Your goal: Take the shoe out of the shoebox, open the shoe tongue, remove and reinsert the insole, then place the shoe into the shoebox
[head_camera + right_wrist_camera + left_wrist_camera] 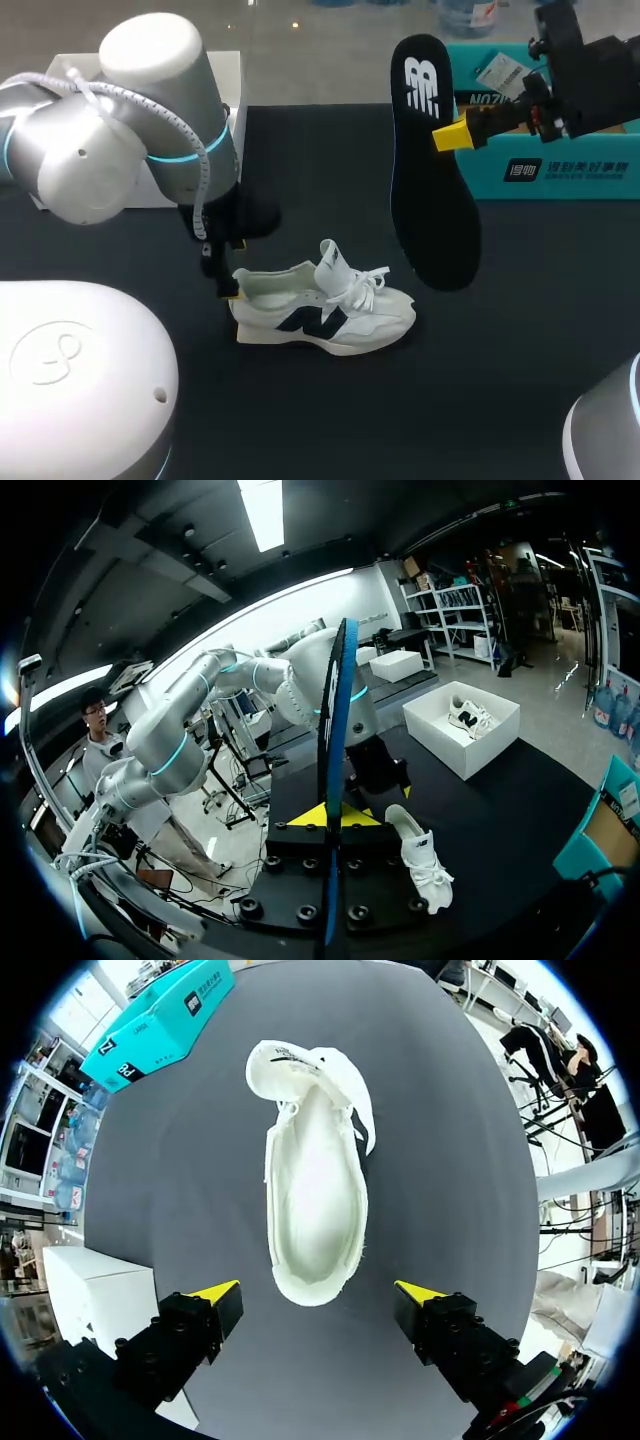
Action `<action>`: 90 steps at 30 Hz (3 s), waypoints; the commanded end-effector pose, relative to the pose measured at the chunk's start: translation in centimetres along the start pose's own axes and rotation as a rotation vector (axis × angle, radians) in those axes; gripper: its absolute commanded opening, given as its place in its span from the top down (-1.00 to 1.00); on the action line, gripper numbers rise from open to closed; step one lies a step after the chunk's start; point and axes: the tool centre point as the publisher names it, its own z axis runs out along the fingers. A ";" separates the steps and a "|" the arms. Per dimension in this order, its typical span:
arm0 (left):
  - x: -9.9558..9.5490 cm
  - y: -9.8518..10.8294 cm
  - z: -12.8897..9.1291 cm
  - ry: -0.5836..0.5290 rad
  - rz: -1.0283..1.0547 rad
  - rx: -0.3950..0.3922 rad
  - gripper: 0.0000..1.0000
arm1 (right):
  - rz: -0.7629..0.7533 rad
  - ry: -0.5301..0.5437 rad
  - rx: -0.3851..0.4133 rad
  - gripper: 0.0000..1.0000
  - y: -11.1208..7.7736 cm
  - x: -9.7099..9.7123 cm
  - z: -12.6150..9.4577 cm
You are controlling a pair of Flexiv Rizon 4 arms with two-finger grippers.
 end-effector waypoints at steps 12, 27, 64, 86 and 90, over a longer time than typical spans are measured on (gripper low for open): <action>0.0 0.0 0.0 0.001 0.001 -0.001 -1.00 | 0.001 0.002 0.003 1.00 0.1 -0.2 0.2; -2.8 -4.4 1.2 0.028 0.116 0.119 -1.00 | 0.001 0.002 0.003 1.00 0.1 -0.2 0.2; -5.4 -11.0 8.9 0.086 0.146 0.177 0.33 | 0.001 0.002 0.003 1.00 0.1 -0.2 0.2; -5.2 -10.9 8.9 0.079 0.152 0.151 1.00 | 0.001 0.002 0.003 1.00 0.1 -0.2 0.2; -5.2 -10.9 8.9 0.079 0.152 0.151 1.00 | 0.001 0.002 0.003 1.00 0.1 -0.2 0.2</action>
